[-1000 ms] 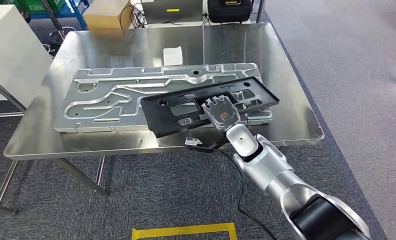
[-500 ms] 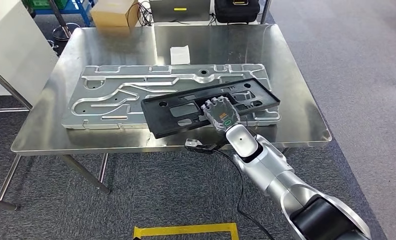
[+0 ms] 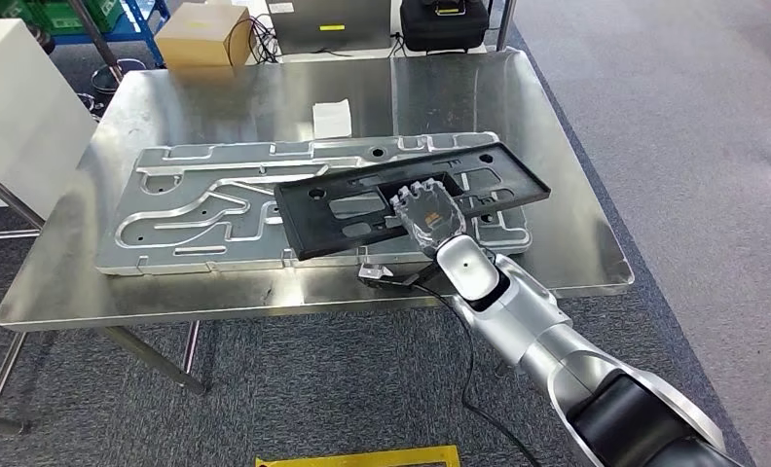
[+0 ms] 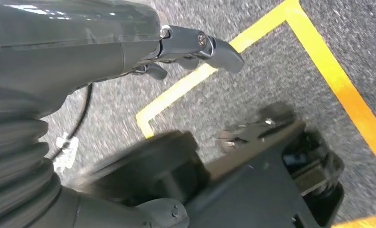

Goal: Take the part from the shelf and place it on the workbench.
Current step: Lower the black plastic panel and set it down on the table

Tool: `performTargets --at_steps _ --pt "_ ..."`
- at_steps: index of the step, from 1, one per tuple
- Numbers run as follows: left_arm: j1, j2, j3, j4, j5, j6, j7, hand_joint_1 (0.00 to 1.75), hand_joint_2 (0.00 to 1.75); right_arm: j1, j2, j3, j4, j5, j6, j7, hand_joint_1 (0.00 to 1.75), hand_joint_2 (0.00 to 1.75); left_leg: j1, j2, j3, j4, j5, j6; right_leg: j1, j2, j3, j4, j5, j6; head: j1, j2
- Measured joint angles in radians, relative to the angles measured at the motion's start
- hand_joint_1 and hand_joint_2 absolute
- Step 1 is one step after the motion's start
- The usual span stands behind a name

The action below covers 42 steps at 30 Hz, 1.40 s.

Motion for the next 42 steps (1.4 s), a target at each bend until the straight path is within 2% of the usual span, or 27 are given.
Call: performTargets --at_steps 2,5,6,8,9,10,11,12,13,14,15,16,20,22,24,25,26,27,29,31,33,35,37,39,40,41,42 --pt "0.002 0.001 0.003 0.000 0.001 0.001 0.001 0.00 1.75 -0.019 -0.012 -0.002 -0.023 0.000 0.014 -0.010 1.75 1.75 -0.007 0.000 0.017 -0.030 -0.008 0.010 -0.001 0.002 0.001 -0.004 -0.004 0.011 0.000 0.000" --pt "0.004 0.002 0.004 0.000 0.001 0.003 0.001 0.00 1.75 -0.034 -0.025 -0.004 -0.053 0.000 0.023 -0.016 1.75 1.75 0.001 -0.001 0.036 -0.052 -0.013 0.019 0.000 -0.001 0.003 0.009 -0.019 0.029 0.001 0.000" --pt "0.004 0.001 0.004 0.000 0.001 0.002 0.001 0.00 1.75 -0.038 -0.029 -0.005 -0.059 0.000 0.024 -0.015 1.75 1.75 0.004 0.000 0.045 -0.060 -0.015 0.023 0.000 -0.002 -0.014 0.044 -0.034 0.034 0.002 0.000" --pt "0.003 0.001 0.004 0.000 0.001 0.001 0.000 0.00 1.75 -0.040 -0.035 -0.005 -0.063 0.000 0.026 -0.012 1.75 1.75 0.005 0.001 0.057 -0.064 -0.022 0.031 -0.003 -0.003 -0.092 0.171 -0.075 0.041 0.004 0.000" --pt "0.003 0.001 0.004 0.000 0.000 0.001 0.000 0.00 1.75 -0.036 -0.037 -0.005 -0.062 -0.001 0.025 -0.013 1.75 1.75 0.005 0.000 0.062 -0.064 -0.027 0.032 -0.004 -0.003 -0.136 0.235 -0.087 0.044 0.004 0.000" --pt "0.004 0.001 0.004 0.000 0.000 0.000 -0.001 0.00 1.75 -0.029 -0.039 -0.005 -0.061 -0.001 0.024 -0.014 1.75 1.75 0.005 -0.001 0.069 -0.064 -0.033 0.033 -0.007 -0.003 -0.170 0.272 -0.082 0.046 0.005 0.000" --pt "0.005 0.001 0.004 0.000 0.000 0.000 -0.001 0.00 1.75 -0.021 -0.040 -0.005 -0.058 -0.001 0.023 -0.016 1.75 1.75 0.005 -0.003 0.078 -0.063 -0.040 0.033 -0.009 -0.004 -0.186 0.270 -0.054 0.047 0.005 0.000" --pt "0.007 0.001 0.004 0.000 0.000 0.000 -0.001 0.00 1.75 -0.015 -0.042 -0.006 -0.056 -0.001 0.021 -0.018 1.75 1.75 0.005 -0.005 0.088 -0.062 -0.048 0.031 -0.011 -0.004 -0.182 0.228 -0.008 0.046 0.005 0.000" --pt "0.008 0.001 0.004 0.000 0.000 0.000 0.000 0.00 1.75 -0.011 -0.042 -0.007 -0.054 -0.001 0.020 -0.020 1.75 1.75 0.005 -0.006 0.097 -0.059 -0.056 0.028 -0.012 -0.005 -0.163 0.159 0.046 0.044 0.005 0.000" --pt "0.008 0.001 0.004 0.000 0.001 0.000 0.001 0.00 1.75 -0.009 -0.044 -0.009 -0.052 -0.001 0.017 -0.020 1.75 1.75 0.003 -0.006 0.104 -0.057 -0.065 0.024 -0.010 -0.006 -0.141 0.095 0.084 0.041 0.005 0.000" --pt "0.008 0.000 0.004 0.000 0.001 0.000 0.003 0.00 1.75 -0.008 -0.045 -0.012 -0.051 -0.001 0.015 -0.022 1.75 1.75 0.002 -0.006 0.106 -0.053 -0.073 0.019 -0.009 -0.006 -0.123 0.044 0.105 0.036 0.005 0.000" --pt "0.007 0.000 0.005 0.000 0.002 0.000 0.005 0.00 1.75 -0.005 -0.045 -0.014 -0.050 -0.002 0.012 -0.025 1.75 1.75 0.000 -0.006 0.107 -0.051 -0.078 0.014 -0.007 -0.007 -0.114 0.015 0.111 0.031 0.003 0.000" --pt "0.005 -0.002 0.008 0.000 0.002 0.005 0.007 0.00 1.75 0.028 -0.046 -0.037 -0.045 -0.026 0.004 -0.054 1.75 1.75 0.001 -0.004 0.104 -0.038 -0.101 -0.009 -0.006 -0.004 -0.103 -0.002 0.096 0.008 -0.002 0.000" --pt "0.006 -0.002 0.009 0.000 0.002 0.006 0.007 0.00 1.75 0.048 -0.044 -0.056 -0.041 -0.051 -0.006 -0.068 1.75 1.75 0.004 -0.003 0.063 0.050 -0.147 -0.019 -0.010 -0.006 -0.095 -0.006 0.093 -0.002 -0.006 0.000" --pt "0.006 -0.002 0.010 0.000 0.002 0.007 0.006 0.00 1.75 0.068 -0.041 -0.075 -0.036 -0.083 -0.018 -0.083 1.75 1.75 0.007 -0.003 -0.010 0.185 -0.198 -0.026 -0.009 -0.006 -0.091 -0.006 0.087 -0.008 -0.007 0.000" --pt "0.006 -0.002 0.010 0.000 0.002 0.008 0.006 0.00 1.75 0.079 -0.040 -0.084 -0.032 -0.097 -0.022 -0.091 1.75 1.75 0.007 -0.003 -0.038 0.230 -0.205 -0.027 -0.008 -0.006 -0.089 -0.005 0.085 -0.008 -0.007 0.000" --pt "0.005 -0.002 0.011 0.000 0.001 0.009 0.005 0.00 1.75 0.090 -0.039 -0.091 -0.029 -0.107 -0.024 -0.098 1.75 1.75 0.007 -0.003 -0.048 0.236 -0.191 -0.027 -0.008 -0.006 -0.086 -0.004 0.082 -0.008 -0.007 0.000" --pt "0.005 -0.002 0.011 0.000 0.000 0.009 0.005 0.00 1.75 0.098 -0.038 -0.097 -0.026 -0.115 -0.025 -0.103 1.75 1.75 0.007 -0.003 -0.039 0.203 -0.159 -0.025 -0.007 -0.006 -0.082 -0.003 0.079 -0.008 -0.007 0.000" --pt "0.006 -0.002 0.011 0.000 -0.001 0.009 0.006 0.00 1.75 0.108 -0.036 -0.105 -0.021 -0.122 -0.026 -0.108 1.75 1.75 0.006 -0.003 0.016 0.067 -0.080 -0.015 -0.006 -0.003 -0.074 -0.001 0.074 -0.005 -0.007 0.000" --pt "0.007 -0.001 0.011 0.000 -0.003 0.013 0.003 0.00 1.75 0.111 -0.035 -0.113 -0.016 -0.130 -0.027 -0.111 1.75 1.75 0.002 -0.003 0.054 -0.027 -0.045 -0.003 -0.005 0.001 -0.075 0.001 0.072 0.003 -0.006 0.000" --pt "0.008 -0.001 0.011 0.000 -0.007 0.023 -0.005 0.00 1.75 0.115 -0.035 -0.122 -0.010 -0.139 -0.028 -0.113 1.75 1.75 -0.002 -0.004 0.058 -0.044 -0.044 0.006 -0.005 0.001 -0.077 -0.001 0.075 0.016 -0.006 0.000" --pt "0.009 -0.003 0.011 0.000 -0.009 0.035 -0.013 0.00 1.75 0.119 -0.035 -0.130 -0.007 -0.144 -0.031 -0.115 1.75 1.75 0.003 -0.004 0.063 -0.055 -0.035 0.017 -0.006 -0.001 -0.079 0.005 0.070 0.028 -0.006 0.000" --pt "0.009 -0.005 0.011 0.000 -0.008 0.041 -0.018 0.00 1.75 0.122 -0.035 -0.138 -0.004 -0.146 -0.035 -0.113 1.75 1.75 0.009 -0.002 0.067 -0.066 -0.027 0.026 -0.006 -0.003 -0.107 0.069 0.028 0.035 -0.001 0.000" --pt "0.009 -0.005 0.011 0.000 -0.007 0.040 -0.024 0.00 1.75 0.128 -0.035 -0.144 0.000 -0.143 -0.041 -0.108 1.75 1.75 0.007 -0.002 0.066 -0.066 -0.026 0.028 -0.008 -0.003 -0.165 0.194 -0.035 0.041 0.003 0.000" --pt "0.009 -0.006 0.011 0.000 -0.005 0.040 -0.027 0.00 1.75 0.133 -0.035 -0.146 0.002 -0.139 -0.045 -0.103 1.75 1.75 0.007 -0.002 0.066 -0.066 -0.026 0.029 -0.010 -0.004 -0.189 0.244 -0.051 0.043 0.003 0.000" --pt "0.009 -0.006 0.011 0.000 -0.004 0.039 -0.029 0.00 1.75 0.138 -0.035 -0.147 0.005 -0.133 -0.049 -0.098 1.75 1.75 0.007 -0.002 0.066 -0.065 -0.027 0.028 -0.011 -0.004 -0.199 0.263 -0.049 0.044 0.003 0.000" --pt "0.009 -0.006 0.011 0.000 -0.002 0.038 -0.030 0.00 1.75 0.142 -0.035 -0.148 0.007 -0.128 -0.055 -0.093 1.75 1.75 0.007 -0.003 0.066 -0.063 -0.028 0.027 -0.012 -0.004 -0.190 0.244 -0.029 0.044 0.004 0.000"
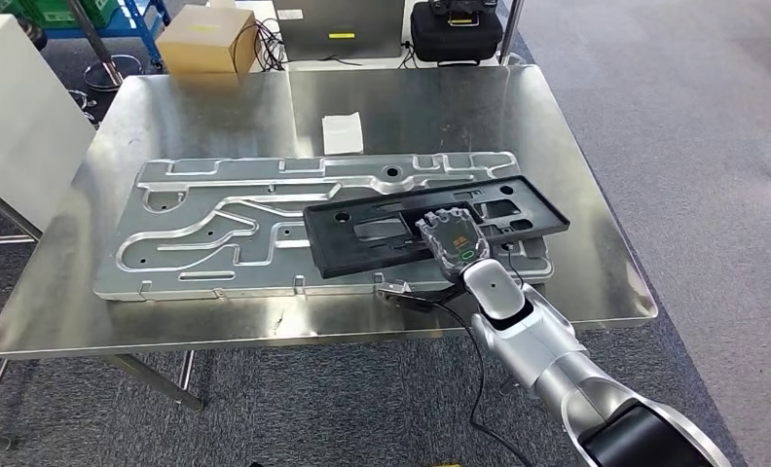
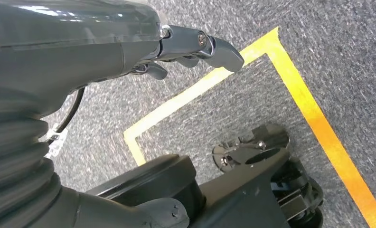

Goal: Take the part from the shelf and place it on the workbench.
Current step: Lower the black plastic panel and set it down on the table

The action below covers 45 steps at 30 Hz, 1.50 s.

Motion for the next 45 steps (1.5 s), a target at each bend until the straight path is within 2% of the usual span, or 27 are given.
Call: performTargets --at_steps 2,4,7,9,10,12,13,14,15,16,18,19,21,23,25,28,29,30,31,33,34,35,39,41,43,44,45 --pt "0.001 -0.001 0.000 0.000 0.002 -0.001 0.000 0.00 1.75 0.001 0.000 -0.005 0.002 0.010 -0.012 0.012 1.75 1.75 0.000 -0.001 0.000 0.007 -0.005 -0.006 -0.001 -0.001 0.063 -0.126 0.061 -0.003 0.000 0.000" --pt "0.000 -0.002 0.000 0.000 0.002 -0.002 0.000 0.00 1.75 -0.001 0.000 -0.011 0.002 0.021 -0.023 0.024 1.75 1.75 -0.003 -0.001 -0.004 0.016 -0.012 -0.016 0.002 -0.002 0.110 -0.222 0.091 -0.011 0.000 0.000" --pt "0.000 -0.002 0.000 0.000 0.002 -0.003 0.001 0.00 1.75 -0.001 0.000 -0.022 0.002 0.031 -0.030 0.031 1.75 1.75 -0.005 -0.001 -0.006 0.018 -0.016 -0.031 0.006 -0.001 0.115 -0.238 0.092 -0.028 -0.001 0.000" --pt "0.000 -0.002 0.000 0.000 0.001 -0.002 0.001 0.00 1.75 -0.002 0.000 -0.031 0.002 0.033 -0.029 0.032 1.75 1.75 -0.003 -0.001 -0.016 0.044 -0.035 -0.041 0.004 -0.003 0.118 -0.242 0.093 -0.040 -0.003 0.000" --pt "0.000 -0.001 0.000 0.000 -0.001 -0.002 0.000 0.00 1.75 -0.002 0.000 -0.036 0.002 0.034 -0.029 0.032 1.75 1.75 -0.002 0.000 -0.034 0.085 -0.060 -0.046 0.002 -0.003 0.120 -0.244 0.094 -0.045 -0.005 0.000" --pt "0.000 -0.001 0.000 0.000 -0.004 0.000 -0.004 0.00 1.75 0.000 0.000 -0.041 0.002 0.037 -0.030 0.032 1.75 1.75 0.000 0.000 -0.094 0.215 -0.122 -0.053 0.004 -0.004 0.120 -0.244 0.092 -0.051 -0.008 0.000" --pt "0.000 -0.001 0.000 0.000 -0.006 0.001 -0.006 0.00 1.75 0.003 0.000 -0.043 0.003 0.039 -0.030 0.032 1.75 1.75 0.000 0.000 -0.123 0.274 -0.142 -0.054 0.006 -0.004 0.120 -0.243 0.092 -0.052 -0.008 0.000" --pt "0.000 -0.001 0.000 0.000 -0.007 0.001 -0.009 0.00 1.75 0.006 0.000 -0.045 0.003 0.040 -0.031 0.032 1.75 1.75 0.000 0.000 -0.139 0.303 -0.144 -0.054 0.007 -0.004 0.121 -0.243 0.091 -0.053 -0.008 0.000" --pt "0.000 -0.001 0.000 0.000 -0.009 0.002 -0.011 0.00 1.75 0.009 0.000 -0.047 0.003 0.040 -0.032 0.031 1.75 1.75 0.000 0.000 -0.137 0.293 -0.125 -0.052 0.009 -0.003 0.122 -0.243 0.090 -0.054 -0.008 0.000" --pt "0.000 -0.001 0.000 0.000 -0.011 0.002 -0.014 0.00 1.75 0.010 0.000 -0.049 0.003 0.041 -0.032 0.031 1.75 1.75 -0.001 0.000 -0.116 0.244 -0.091 -0.046 0.010 -0.003 0.125 -0.243 0.089 -0.054 -0.008 0.000" --pt "0.000 0.000 0.000 0.000 -0.015 0.003 -0.018 0.00 1.75 0.010 0.000 -0.052 0.003 0.042 -0.033 0.028 1.75 1.75 -0.006 0.000 -0.053 0.104 -0.026 -0.030 0.013 -0.002 0.128 -0.243 0.087 -0.052 -0.008 0.000" --pt "0.000 0.001 0.000 0.000 -0.016 0.004 -0.021 0.00 1.75 0.010 0.000 -0.053 0.003 0.043 -0.034 0.024 1.75 1.75 -0.009 0.000 -0.030 0.054 -0.010 -0.024 0.015 -0.002 0.128 -0.243 0.086 -0.049 -0.008 0.000" --pt "0.000 0.002 0.000 0.000 -0.016 0.004 -0.026 0.00 1.75 0.011 0.000 -0.055 0.003 0.046 -0.035 0.011 1.75 1.75 -0.014 0.000 -0.016 0.022 -0.009 -0.018 0.015 -0.002 0.126 -0.243 0.087 -0.039 -0.007 0.000" --pt "0.001 0.001 0.000 0.000 -0.016 0.005 -0.029 0.00 1.75 0.013 0.000 -0.055 0.002 0.050 -0.036 -0.002 0.87 0.87 -0.011 0.000 -0.012 0.011 -0.002 -0.010 0.013 -0.002 0.127 -0.243 0.086 -0.027 -0.007 0.000" --pt "0.001 0.001 0.000 0.000 -0.015 0.008 -0.029 0.00 1.75 0.014 0.000 -0.056 0.002 0.052 -0.039 -0.009 0.00 0.00 -0.005 0.002 -0.005 -0.002 0.006 -0.001 0.012 -0.002 0.110 -0.201 0.057 -0.017 -0.005 0.000" --pt "0.000 0.001 0.000 0.000 -0.016 0.014 -0.023 0.00 1.75 0.021 0.000 -0.057 0.002 0.051 -0.045 -0.019 0.00 0.00 -0.005 0.003 -0.003 -0.004 0.006 0.005 0.006 -0.002 0.022 -0.022 -0.028 -0.006 -0.003 0.000" --pt "0.000 0.001 0.000 0.000 -0.017 0.017 -0.018 0.00 1.75 0.025 0.000 -0.056 0.002 0.050 -0.045 -0.024 0.00 0.00 -0.004 0.003 -0.003 -0.003 0.005 0.004 0.003 -0.003 0.001 0.018 -0.036 -0.003 -0.003 0.000" --pt "0.000 0.001 0.000 0.000 -0.019 0.019 -0.014 0.00 1.75 0.028 0.000 -0.056 0.002 0.048 -0.046 -0.030 0.00 0.00 -0.004 0.002 -0.003 -0.002 0.004 0.003 -0.001 -0.003 -0.003 0.021 -0.024 0.000 -0.003 0.000" --pt "0.000 0.001 0.000 0.000 -0.021 0.021 -0.011 0.00 1.75 0.030 0.000 -0.056 0.001 0.047 -0.046 -0.035 0.00 0.00 -0.003 0.001 -0.002 0.001 0.001 0.000 -0.004 -0.004 0.014 -0.016 0.005 0.002 -0.003 0.000" --pt "0.000 0.001 -0.001 0.000 -0.025 0.023 -0.009 0.00 1.75 0.029 0.000 -0.056 -0.004 0.045 -0.046 -0.041 0.00 0.00 -0.001 -0.001 -0.003 0.012 -0.007 -0.009 -0.008 -0.004 0.079 -0.147 0.067 0.003 -0.002 0.000" --pt "-0.001 0.001 -0.001 0.000 -0.026 0.024 -0.010 0.00 1.75 0.028 0.001 -0.056 -0.007 0.045 -0.046 -0.043 0.00 0.00 -0.002 -0.001 -0.005 0.018 -0.012 -0.015 -0.007 -0.003 0.104 -0.197 0.082 0.000 -0.002 0.000" --pt "-0.001 0.001 -0.002 0.000 -0.027 0.025 -0.011 0.00 1.75 0.028 0.002 -0.056 -0.010 0.045 -0.046 -0.045 0.00 0.00 -0.003 -0.002 -0.006 0.022 -0.015 -0.020 -0.005 -0.002 0.116 -0.223 0.086 -0.004 -0.003 0.000" --pt "-0.002 0.002 -0.003 0.000 -0.030 0.029 -0.017 0.00 1.75 0.029 0.006 -0.055 -0.019 0.042 -0.045 -0.049 0.00 0.00 0.001 -0.001 -0.010 0.036 -0.031 -0.043 -0.002 0.001 0.120 -0.233 0.083 -0.032 -0.006 0.000" --pt "-0.002 0.003 -0.003 0.000 -0.030 0.029 -0.021 0.00 1.75 0.030 0.009 -0.055 -0.023 0.039 -0.045 -0.049 0.00 0.00 0.003 0.000 -0.043 0.113 -0.077 -0.052 -0.005 0.000 0.123 -0.236 0.084 -0.043 -0.010 0.000" --pt "-0.002 0.003 -0.003 0.000 -0.028 0.027 -0.024 0.00 1.75 0.034 0.010 -0.055 -0.024 0.038 -0.045 -0.048 0.00 0.00 0.005 0.000 -0.104 0.241 -0.136 -0.058 -0.003 -0.001 0.124 -0.236 0.082 -0.047 -0.014 0.000" --pt "-0.002 0.003 -0.003 0.000 -0.027 0.025 -0.025 0.00 1.75 0.036 0.011 -0.055 -0.024 0.038 -0.045 -0.048 0.00 0.00 0.005 0.000 -0.128 0.288 -0.149 -0.059 -0.001 -0.002 0.124 -0.236 0.081 -0.048 -0.013 0.000" --pt "-0.001 0.003 -0.002 0.000 -0.026 0.021 -0.028 0.00 1.75 0.038 0.011 -0.055 -0.024 0.037 -0.046 -0.048 0.00 0.00 0.005 0.000 -0.138 0.303 -0.144 -0.058 0.000 -0.002 0.125 -0.236 0.081 -0.049 -0.014 0.000"
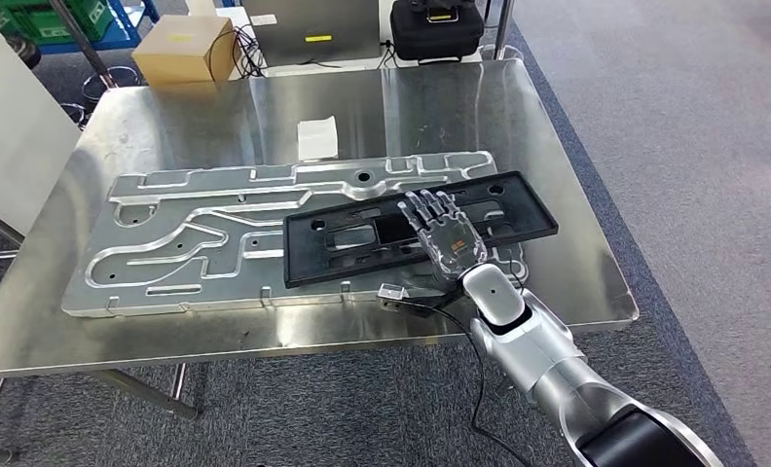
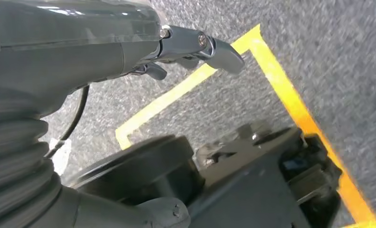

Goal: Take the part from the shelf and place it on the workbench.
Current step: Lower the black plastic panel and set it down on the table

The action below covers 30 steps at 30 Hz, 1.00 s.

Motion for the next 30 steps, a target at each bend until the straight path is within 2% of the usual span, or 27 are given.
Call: performTargets --at_steps 1,3,4,5,6,9,12,16,17,19,20,21,23,25,27,28,30 --pt "0.000 0.000 0.000 0.000 0.002 -0.005 -0.003 0.00 1.31 0.001 0.000 0.000 0.000 -0.002 -0.001 0.000 0.00 0.00 0.000 0.000 0.009 -0.023 0.024 0.003 0.001 0.001 0.002 0.000 -0.001 0.000 0.000 0.000" --pt "0.001 0.002 0.000 0.000 0.010 -0.017 -0.014 0.00 0.44 0.002 0.000 0.000 0.000 -0.009 -0.005 0.000 0.00 0.00 -0.003 0.000 0.066 -0.152 0.095 0.016 0.004 0.003 0.007 0.000 -0.004 0.001 0.000 0.000" --pt "0.001 0.002 0.001 0.000 0.017 -0.023 -0.024 0.00 0.00 0.003 0.000 -0.001 -0.001 -0.015 -0.009 -0.001 0.00 0.00 -0.006 0.000 0.095 -0.215 0.119 0.023 0.006 0.003 0.008 0.001 -0.005 0.004 0.000 0.000" --pt "0.001 0.003 0.003 0.000 0.024 -0.029 -0.035 0.00 0.00 0.004 0.000 -0.003 -0.001 -0.021 -0.013 -0.001 0.00 0.00 -0.009 0.000 0.114 -0.256 0.131 0.028 0.007 0.004 0.007 0.001 -0.006 0.008 0.000 0.000" --pt "0.000 0.004 0.006 0.000 0.032 -0.035 -0.046 0.00 0.00 0.006 0.000 -0.006 -0.003 -0.028 -0.018 -0.002 0.00 0.00 -0.012 0.000 0.122 -0.274 0.131 0.032 0.007 0.003 0.006 0.001 -0.006 0.013 0.001 0.000" --pt "0.002 0.003 0.019 0.000 0.060 -0.047 -0.063 0.00 0.00 0.018 -0.006 -0.019 -0.015 -0.045 -0.030 -0.004 0.00 0.00 -0.010 0.000 0.129 -0.290 0.138 0.045 0.006 0.003 0.007 0.000 -0.009 0.032 0.001 0.000" --pt "0.003 0.000 0.031 0.000 0.083 -0.055 -0.065 0.00 0.00 0.026 -0.019 -0.034 -0.032 -0.060 -0.041 -0.004 0.00 0.00 -0.005 0.002 0.137 -0.306 0.147 0.057 0.005 0.003 -0.016 0.056 -0.051 0.041 0.006 0.000" --pt "0.002 0.000 0.034 0.000 0.087 -0.056 -0.065 0.00 0.00 0.028 -0.021 -0.038 -0.036 -0.064 -0.043 -0.004 0.00 0.00 -0.005 0.002 0.137 -0.306 0.148 0.059 0.004 0.003 -0.028 0.081 -0.066 0.042 0.008 0.000" --pt "0.002 0.000 0.036 0.000 0.088 -0.057 -0.065 0.00 0.00 0.031 -0.023 -0.040 -0.039 -0.066 -0.045 -0.004 0.00 0.00 -0.005 0.002 0.137 -0.306 0.148 0.059 0.003 0.003 -0.038 0.104 -0.077 0.043 0.008 0.000" --pt "0.003 -0.003 0.047 0.000 0.093 -0.057 -0.066 0.00 0.00 0.052 -0.037 -0.055 -0.063 -0.091 -0.052 -0.013 0.00 0.00 -0.005 0.002 0.136 -0.303 0.148 0.060 0.001 0.002 -0.077 0.184 -0.105 0.048 0.008 0.000" --pt "0.003 -0.006 0.054 0.000 0.095 -0.057 -0.067 0.00 0.00 0.072 -0.052 -0.073 -0.098 -0.138 -0.056 -0.033 0.00 0.00 -0.005 0.001 0.134 -0.297 0.146 0.058 -0.002 0.001 -0.073 0.176 -0.090 0.051 0.008 0.000" --pt "0.004 -0.008 0.060 0.000 0.095 -0.057 -0.069 0.00 0.00 0.092 -0.068 -0.094 -0.142 -0.199 -0.059 -0.058 0.00 0.00 -0.005 0.000 0.131 -0.289 0.143 0.056 -0.004 0.000 -0.056 0.139 -0.068 0.052 0.008 0.000" --pt "0.004 -0.011 0.068 0.000 0.093 -0.056 -0.073 0.00 0.00 0.129 -0.096 -0.144 -0.249 -0.358 -0.056 -0.123 0.00 0.00 -0.009 -0.002 0.122 -0.271 0.135 0.046 -0.003 0.000 -0.003 0.026 -0.012 0.048 0.008 0.000" --pt "0.006 -0.012 0.071 0.000 0.094 -0.055 -0.075 0.00 0.00 0.161 -0.109 -0.190 -0.342 -0.503 -0.043 -0.179 0.00 0.00 -0.012 -0.003 0.117 -0.267 0.135 0.038 0.002 0.001 0.000 0.013 -0.006 0.038 0.007 0.000" --pt "0.011 -0.012 0.075 0.000 0.099 -0.054 -0.077 0.00 0.00 0.202 -0.118 -0.235 -0.447 -0.675 -0.031 -0.249 0.00 0.00 -0.011 -0.003 0.114 -0.263 0.130 0.028 0.000 0.000 -0.004 0.009 0.002 0.023 0.007 0.000" --pt "0.013 -0.012 0.078 0.000 0.103 -0.056 -0.078 0.00 0.00 0.224 -0.121 -0.256 -0.505 -0.763 -0.026 -0.286 0.00 0.00 -0.010 -0.002 0.108 -0.247 0.112 0.023 -0.002 -0.002 -0.006 0.006 0.007 0.015 0.006 0.000" --pt "0.015 -0.011 0.086 0.000 0.110 -0.057 -0.079 0.00 0.00 0.272 -0.127 -0.296 -0.622 -0.893 -0.023 -0.345 0.00 0.00 -0.006 0.000 0.080 -0.160 0.036 0.012 -0.005 -0.005 -0.015 0.002 0.017 0.005 0.002 0.000"
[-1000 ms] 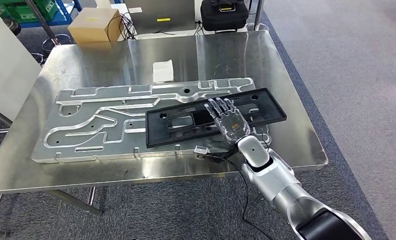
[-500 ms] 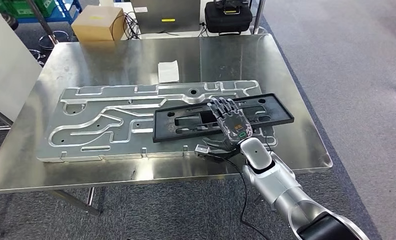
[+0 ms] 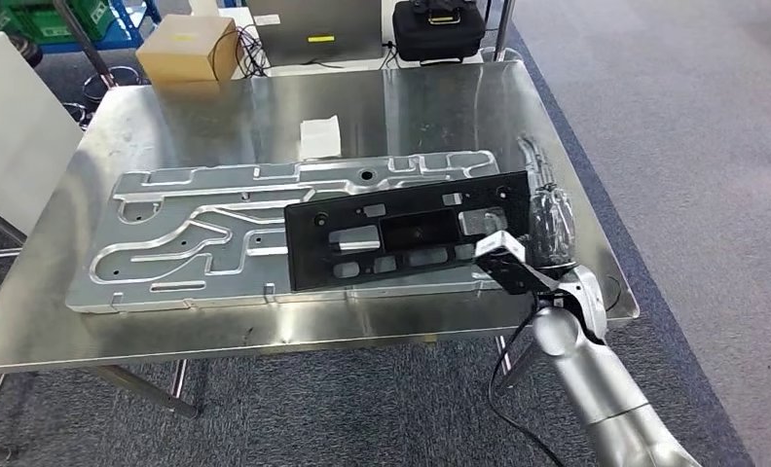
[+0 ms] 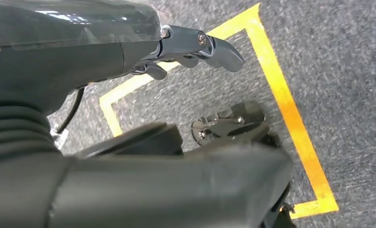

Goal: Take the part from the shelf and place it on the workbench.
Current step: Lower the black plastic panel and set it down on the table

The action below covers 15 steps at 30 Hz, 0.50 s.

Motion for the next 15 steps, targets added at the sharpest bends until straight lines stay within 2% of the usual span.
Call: performTargets --at_steps 2,3,4,5,7,8,9,12,13,14,15 --pt "0.002 0.001 0.007 0.000 0.004 0.003 -0.004 0.00 0.00 0.060 -0.009 -0.039 -0.109 -0.060 -0.007 -0.033 0.00 0.00 0.003 0.000 -0.031 0.122 -0.076 -0.006 0.002 -0.005 -0.013 0.000 0.009 -0.002 -0.002 0.000" --pt "0.003 0.001 0.009 0.000 0.005 0.006 -0.007 0.00 0.00 0.093 -0.014 -0.059 -0.162 -0.080 -0.011 -0.047 0.00 0.00 0.003 0.000 -0.032 0.154 -0.093 -0.007 0.003 -0.007 -0.020 0.001 0.015 -0.001 -0.002 0.000" --pt "0.005 0.002 0.011 0.000 0.005 0.010 -0.009 0.00 0.00 0.124 -0.020 -0.079 -0.209 -0.095 -0.014 -0.059 0.00 0.00 0.003 0.000 -0.014 0.148 -0.090 -0.006 0.003 -0.009 -0.028 0.001 0.021 0.000 -0.002 0.000" --pt "0.008 0.002 0.012 0.000 0.006 0.014 -0.011 0.00 0.00 0.152 -0.025 -0.097 -0.251 -0.108 -0.017 -0.070 0.00 0.00 0.003 0.000 0.023 0.102 -0.072 -0.003 0.004 -0.010 -0.035 0.002 0.027 0.001 -0.002 0.000" --pt "0.009 0.005 0.014 0.000 0.007 0.021 -0.016 0.00 0.00 0.201 -0.033 -0.126 -0.327 -0.128 -0.023 -0.088 0.00 0.00 0.000 0.000 0.123 -0.048 -0.030 0.008 0.006 -0.009 -0.046 0.002 0.042 0.007 -0.002 0.000" --pt "0.009 0.007 0.016 0.000 0.008 0.023 -0.019 0.00 0.00 0.224 -0.038 -0.138 -0.361 -0.136 -0.025 -0.096 0.00 0.00 -0.003 0.000 0.155 -0.104 -0.016 0.014 0.006 -0.009 -0.049 0.001 0.050 0.012 -0.001 0.000" --pt "0.008 0.008 0.017 0.000 0.009 0.024 -0.022 0.00 0.00 0.246 -0.041 -0.148 -0.390 -0.143 -0.025 -0.103 0.00 0.00 -0.007 0.000 0.171 -0.135 -0.010 0.019 0.005 -0.009 -0.051 -0.001 0.058 0.019 0.000 0.000" --pt "0.013 0.009 0.021 0.000 0.009 0.028 -0.027 0.00 0.00 0.307 -0.045 -0.175 -0.449 -0.159 -0.023 -0.118 0.00 0.00 -0.012 0.001 0.162 -0.148 0.016 0.037 -0.001 -0.009 -0.049 -0.015 0.079 0.041 0.001 0.000" --pt "0.014 0.009 0.023 0.000 0.009 0.030 -0.028 0.00 0.00 0.327 -0.045 -0.185 -0.461 -0.161 -0.023 -0.122 0.00 0.00 -0.011 0.003 0.156 -0.154 0.031 0.045 -0.001 -0.007 -0.053 -0.009 0.064 0.046 0.002 0.000" --pt "0.014 0.009 0.024 0.000 0.009 0.031 -0.029 0.00 0.00 0.346 -0.045 -0.195 -0.470 -0.162 -0.023 -0.126 0.00 0.00 -0.008 0.006 0.146 -0.160 0.046 0.052 -0.002 -0.005 -0.063 0.014 0.029 0.049 0.004 0.000" --pt "0.014 0.009 0.025 0.000 0.009 0.031 -0.030 0.00 0.00 0.362 -0.046 -0.205 -0.476 -0.162 -0.023 -0.129 0.00 0.00 -0.007 0.008 0.134 -0.162 0.061 0.057 -0.003 -0.003 -0.077 0.058 -0.024 0.051 0.006 0.000"
